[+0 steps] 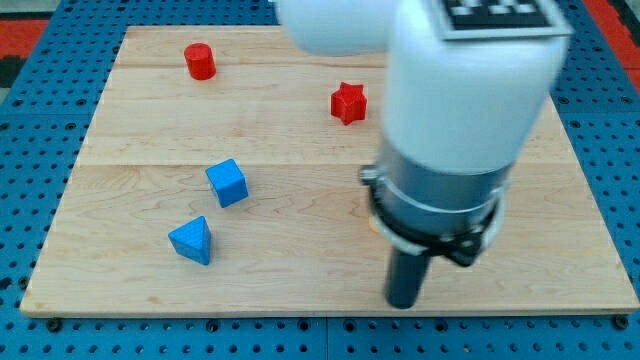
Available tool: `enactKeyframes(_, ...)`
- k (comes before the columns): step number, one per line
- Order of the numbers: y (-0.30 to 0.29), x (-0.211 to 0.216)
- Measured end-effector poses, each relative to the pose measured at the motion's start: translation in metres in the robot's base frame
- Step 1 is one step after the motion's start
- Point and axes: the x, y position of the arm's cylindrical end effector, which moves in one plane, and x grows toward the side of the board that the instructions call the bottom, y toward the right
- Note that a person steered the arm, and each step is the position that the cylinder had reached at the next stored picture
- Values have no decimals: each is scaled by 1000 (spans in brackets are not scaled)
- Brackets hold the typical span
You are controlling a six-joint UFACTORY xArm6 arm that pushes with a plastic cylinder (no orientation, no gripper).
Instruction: Move the yellow heart towards the red circle
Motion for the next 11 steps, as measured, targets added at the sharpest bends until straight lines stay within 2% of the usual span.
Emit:
enactKeyframes(2, 15, -83)
enactKeyframes(4, 0, -83)
enactKeyframes(6, -53, -147)
enactKeyframes(8, -33, -59)
enactKeyframes(10, -96, -175)
enactKeyframes(11, -111, -188)
